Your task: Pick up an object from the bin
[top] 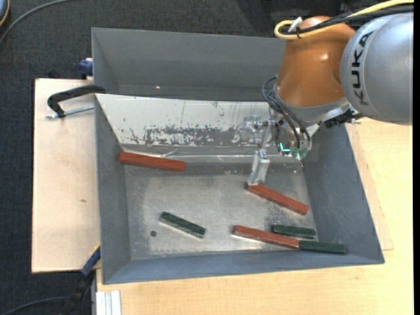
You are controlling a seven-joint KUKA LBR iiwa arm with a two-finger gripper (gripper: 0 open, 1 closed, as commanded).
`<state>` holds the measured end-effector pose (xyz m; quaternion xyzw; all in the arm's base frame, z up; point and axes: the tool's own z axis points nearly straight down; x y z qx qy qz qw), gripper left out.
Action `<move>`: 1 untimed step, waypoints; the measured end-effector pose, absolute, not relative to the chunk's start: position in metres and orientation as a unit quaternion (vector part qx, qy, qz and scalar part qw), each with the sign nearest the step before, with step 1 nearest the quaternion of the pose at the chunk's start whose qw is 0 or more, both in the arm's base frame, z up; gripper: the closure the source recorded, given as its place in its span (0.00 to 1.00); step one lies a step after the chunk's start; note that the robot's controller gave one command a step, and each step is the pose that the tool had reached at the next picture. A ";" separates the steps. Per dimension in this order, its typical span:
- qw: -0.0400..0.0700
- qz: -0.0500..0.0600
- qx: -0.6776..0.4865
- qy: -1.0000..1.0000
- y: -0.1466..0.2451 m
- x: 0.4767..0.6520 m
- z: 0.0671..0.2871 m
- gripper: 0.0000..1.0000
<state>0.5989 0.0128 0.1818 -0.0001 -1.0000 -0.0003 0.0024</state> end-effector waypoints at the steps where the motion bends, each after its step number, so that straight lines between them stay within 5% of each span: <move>1: 0.002 0.000 -0.222 -0.975 0.013 0.576 0.069 0.00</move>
Offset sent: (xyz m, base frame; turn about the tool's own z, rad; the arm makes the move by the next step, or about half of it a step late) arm -0.0216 -0.0002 -0.1118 0.4489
